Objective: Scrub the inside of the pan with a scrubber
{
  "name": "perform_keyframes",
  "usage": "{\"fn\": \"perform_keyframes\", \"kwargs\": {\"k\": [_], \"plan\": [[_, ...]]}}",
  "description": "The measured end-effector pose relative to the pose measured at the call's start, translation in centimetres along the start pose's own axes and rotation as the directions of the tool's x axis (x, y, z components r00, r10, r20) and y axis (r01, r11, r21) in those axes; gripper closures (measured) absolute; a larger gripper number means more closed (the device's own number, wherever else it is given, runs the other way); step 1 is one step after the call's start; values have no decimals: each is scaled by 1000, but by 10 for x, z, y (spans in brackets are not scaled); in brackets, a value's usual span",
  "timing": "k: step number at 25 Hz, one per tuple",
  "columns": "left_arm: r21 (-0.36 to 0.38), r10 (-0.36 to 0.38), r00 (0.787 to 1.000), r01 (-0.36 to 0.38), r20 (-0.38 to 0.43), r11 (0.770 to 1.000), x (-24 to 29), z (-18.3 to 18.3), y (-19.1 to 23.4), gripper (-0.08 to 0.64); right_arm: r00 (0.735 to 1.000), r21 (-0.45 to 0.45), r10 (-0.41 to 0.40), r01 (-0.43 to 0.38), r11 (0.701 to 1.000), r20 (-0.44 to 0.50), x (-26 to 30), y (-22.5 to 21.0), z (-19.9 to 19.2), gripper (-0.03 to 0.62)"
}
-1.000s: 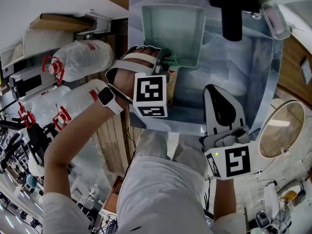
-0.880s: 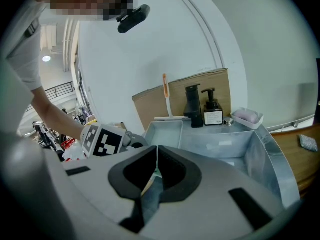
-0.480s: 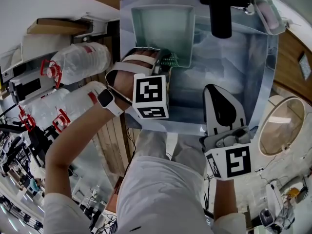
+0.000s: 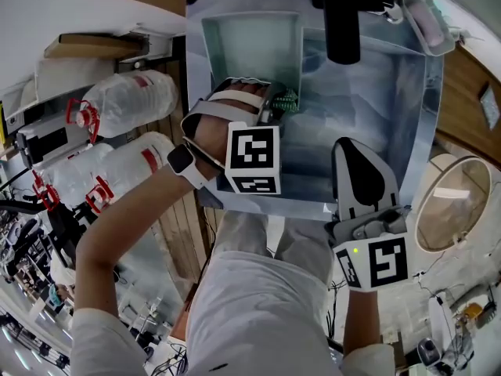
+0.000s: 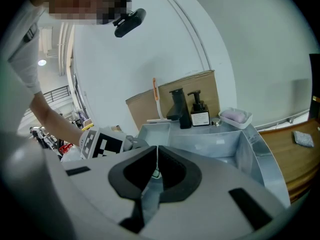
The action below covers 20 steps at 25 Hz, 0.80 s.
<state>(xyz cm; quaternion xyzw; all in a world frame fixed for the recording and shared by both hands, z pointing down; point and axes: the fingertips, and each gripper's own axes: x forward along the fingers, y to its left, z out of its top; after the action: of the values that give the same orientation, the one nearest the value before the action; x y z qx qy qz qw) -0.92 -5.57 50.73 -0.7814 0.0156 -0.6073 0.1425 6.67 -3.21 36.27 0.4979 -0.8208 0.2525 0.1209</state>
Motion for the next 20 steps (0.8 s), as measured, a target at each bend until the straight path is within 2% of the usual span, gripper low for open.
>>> {"fn": "perform_keyframes", "kwargs": {"k": [6, 13, 20], "plan": [[-29, -15, 1000, 15, 10, 999, -1, 1, 5, 402, 1000, -1, 11, -11, 1000, -3, 2, -4, 1, 583], [-61, 39, 999, -38, 6, 997, -10, 2, 46, 402, 1000, -5, 21, -21, 1000, -9, 6, -12, 6, 583], [-55, 73, 997, -73, -11, 996, -18, 2, 77, 402, 999, -13, 40, -41, 999, -12, 11, -14, 12, 583]]}}
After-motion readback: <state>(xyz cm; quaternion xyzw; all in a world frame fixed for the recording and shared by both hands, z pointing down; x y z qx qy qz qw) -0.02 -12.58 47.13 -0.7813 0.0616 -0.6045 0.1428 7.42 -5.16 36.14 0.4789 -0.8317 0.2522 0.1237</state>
